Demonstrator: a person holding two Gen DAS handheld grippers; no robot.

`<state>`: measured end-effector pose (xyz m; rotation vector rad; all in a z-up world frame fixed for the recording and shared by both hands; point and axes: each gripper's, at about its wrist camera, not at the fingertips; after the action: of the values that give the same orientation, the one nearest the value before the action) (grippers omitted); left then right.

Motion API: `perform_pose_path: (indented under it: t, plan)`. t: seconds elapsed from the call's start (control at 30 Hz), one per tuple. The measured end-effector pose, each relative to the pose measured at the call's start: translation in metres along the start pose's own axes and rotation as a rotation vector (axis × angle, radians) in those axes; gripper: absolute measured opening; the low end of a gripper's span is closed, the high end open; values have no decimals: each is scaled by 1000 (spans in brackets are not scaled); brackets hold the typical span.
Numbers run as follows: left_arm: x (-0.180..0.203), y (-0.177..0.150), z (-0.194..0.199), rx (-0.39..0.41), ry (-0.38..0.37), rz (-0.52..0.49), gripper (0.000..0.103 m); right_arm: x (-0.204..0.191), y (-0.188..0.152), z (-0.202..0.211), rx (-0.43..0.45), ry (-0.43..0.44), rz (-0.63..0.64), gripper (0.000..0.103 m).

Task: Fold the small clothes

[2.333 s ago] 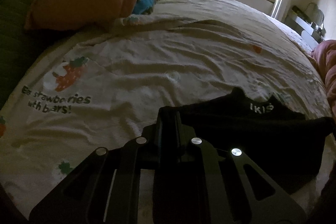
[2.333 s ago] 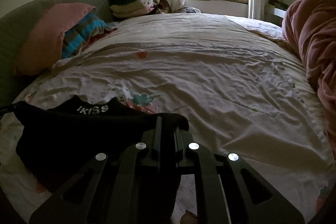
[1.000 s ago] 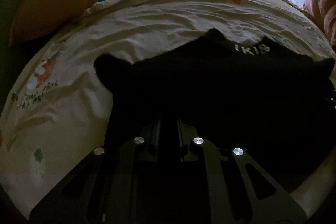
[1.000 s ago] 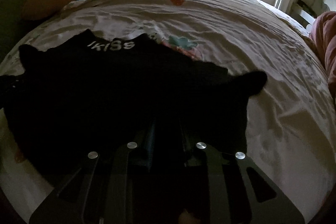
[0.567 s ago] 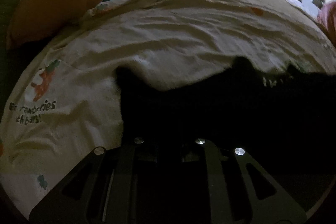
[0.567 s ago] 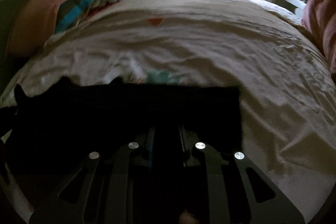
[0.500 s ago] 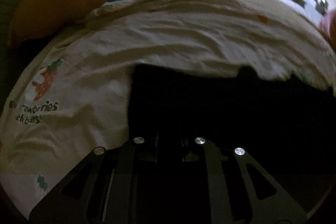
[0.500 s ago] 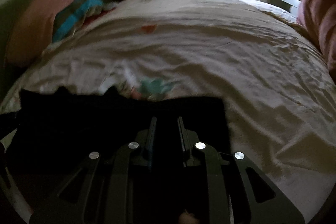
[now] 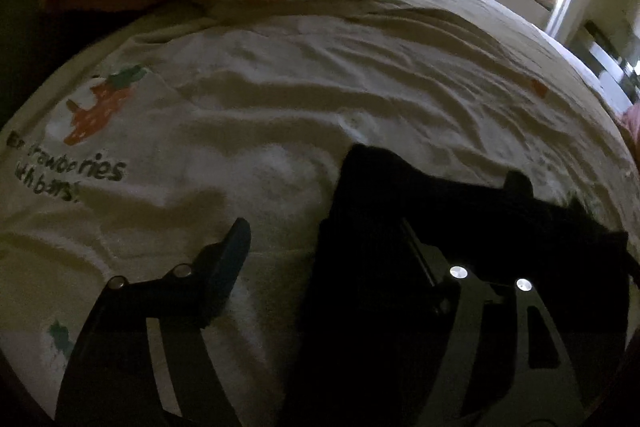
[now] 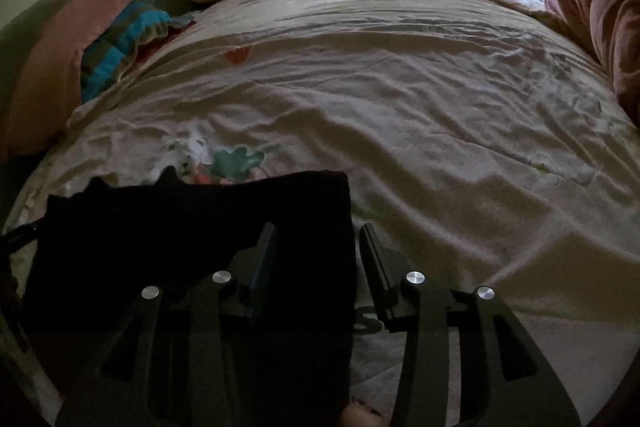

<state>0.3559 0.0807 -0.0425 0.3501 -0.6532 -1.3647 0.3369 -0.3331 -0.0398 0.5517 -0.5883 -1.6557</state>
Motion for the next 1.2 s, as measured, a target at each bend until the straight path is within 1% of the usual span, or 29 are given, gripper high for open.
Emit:
perform_pose_path:
  t: [0.07,0.1,0.13,0.17,0.23,0.27,0.33,0.43,0.47,0.53,0.63,0.77,0.83,0.93,0.97,1.0,1.07,1.13,1.2]
  plan:
    - [4,-2,-2,5,-16,-23,64,-1,0,1,1,17,-8,33]
    - [6,-2,-3,9,-22,-31,62,0,0,1,2,25,-15,23]
    - [9,-2,-4,12,-27,-41,50,0,0,3,7,29,-17,15]
    - [11,-2,-5,10,-30,-53,30,0,0,4,11,33,-15,11]
    - [18,-3,-4,20,-15,-89,18,-2,1,7,25,35,-7,7]
    - [21,-2,-2,28,-17,-107,9,-2,1,10,35,36,-8,7]
    - [21,0,5,58,-34,-107,7,1,3,17,59,46,-21,7]
    - [14,5,19,116,-59,-71,6,10,7,29,99,64,-69,6]
    - [11,6,22,136,-59,-63,4,13,8,32,115,68,-87,6]
    - [6,7,27,171,-55,-44,4,17,10,36,139,66,-112,6]
    - [0,6,17,134,-42,-14,4,14,11,30,129,32,-100,6]
    - [1,-1,9,104,-22,-26,4,13,7,11,57,-8,-94,6]
    - [-2,-3,6,92,-24,-18,6,14,5,4,29,-12,-97,6]
    - [-3,-6,7,90,-22,-14,11,12,2,-1,13,-24,-89,6]
    - [-3,-7,8,95,-14,-15,19,10,0,-1,10,-29,-85,7]
    - [-3,-10,9,98,2,-18,23,8,-1,-1,8,-37,-81,8]
    - [-4,-15,11,99,4,-12,24,6,-3,0,10,-48,-77,8]
    - [-6,-19,17,101,1,-1,25,8,-5,1,4,-56,-86,13]
    - [-6,-22,24,101,4,1,25,13,-8,5,2,-58,-102,15]
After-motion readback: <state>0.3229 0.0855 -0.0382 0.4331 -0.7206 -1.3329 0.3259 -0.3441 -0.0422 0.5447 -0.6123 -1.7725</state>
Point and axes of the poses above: each gripper's, at about its wrist camera, not at the fingertips, and z roughly against the way its jaws point, x to its right, y to its top, and after that the axes turned 10 degrees about -y, right-handed
